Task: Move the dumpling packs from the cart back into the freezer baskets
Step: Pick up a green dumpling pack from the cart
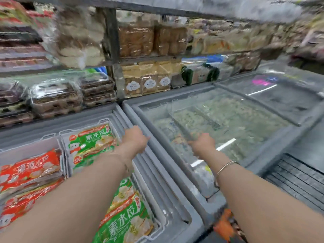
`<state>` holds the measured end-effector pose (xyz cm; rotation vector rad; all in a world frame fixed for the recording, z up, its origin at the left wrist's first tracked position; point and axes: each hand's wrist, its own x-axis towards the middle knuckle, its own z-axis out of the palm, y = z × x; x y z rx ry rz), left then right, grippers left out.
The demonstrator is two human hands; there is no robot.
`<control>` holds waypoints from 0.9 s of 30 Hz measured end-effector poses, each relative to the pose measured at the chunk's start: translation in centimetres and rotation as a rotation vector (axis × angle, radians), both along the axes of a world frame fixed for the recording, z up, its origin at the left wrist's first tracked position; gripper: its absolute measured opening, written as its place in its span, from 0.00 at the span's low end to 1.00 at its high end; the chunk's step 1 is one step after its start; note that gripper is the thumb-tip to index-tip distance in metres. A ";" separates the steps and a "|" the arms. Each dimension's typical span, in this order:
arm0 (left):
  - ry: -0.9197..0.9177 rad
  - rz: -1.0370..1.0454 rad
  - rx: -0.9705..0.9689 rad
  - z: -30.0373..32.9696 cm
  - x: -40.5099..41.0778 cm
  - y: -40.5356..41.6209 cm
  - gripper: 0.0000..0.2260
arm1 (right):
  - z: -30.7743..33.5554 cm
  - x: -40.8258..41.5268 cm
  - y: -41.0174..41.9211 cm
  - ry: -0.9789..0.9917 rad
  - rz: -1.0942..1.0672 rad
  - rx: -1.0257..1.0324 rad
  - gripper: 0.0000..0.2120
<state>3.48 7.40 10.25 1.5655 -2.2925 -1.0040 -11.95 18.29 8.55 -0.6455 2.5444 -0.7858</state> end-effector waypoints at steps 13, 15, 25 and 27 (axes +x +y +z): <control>0.087 -0.436 0.119 -3.1 -27.8 22.0 0.13 | -1.2 -20.5 24.9 -0.061 -0.537 -0.071 0.11; 0.076 -0.491 0.126 -4.1 -31.1 24.8 0.13 | -2.2 -22.8 26.9 -0.079 -0.571 -0.046 0.16; -0.149 -0.525 0.157 -13.3 -40.0 29.4 0.13 | -11.5 -29.8 34.0 -0.210 -0.701 0.078 0.13; -0.207 -0.531 0.172 -16.4 -40.9 29.6 0.15 | -15.0 -30.1 34.9 -0.243 -0.717 0.123 0.13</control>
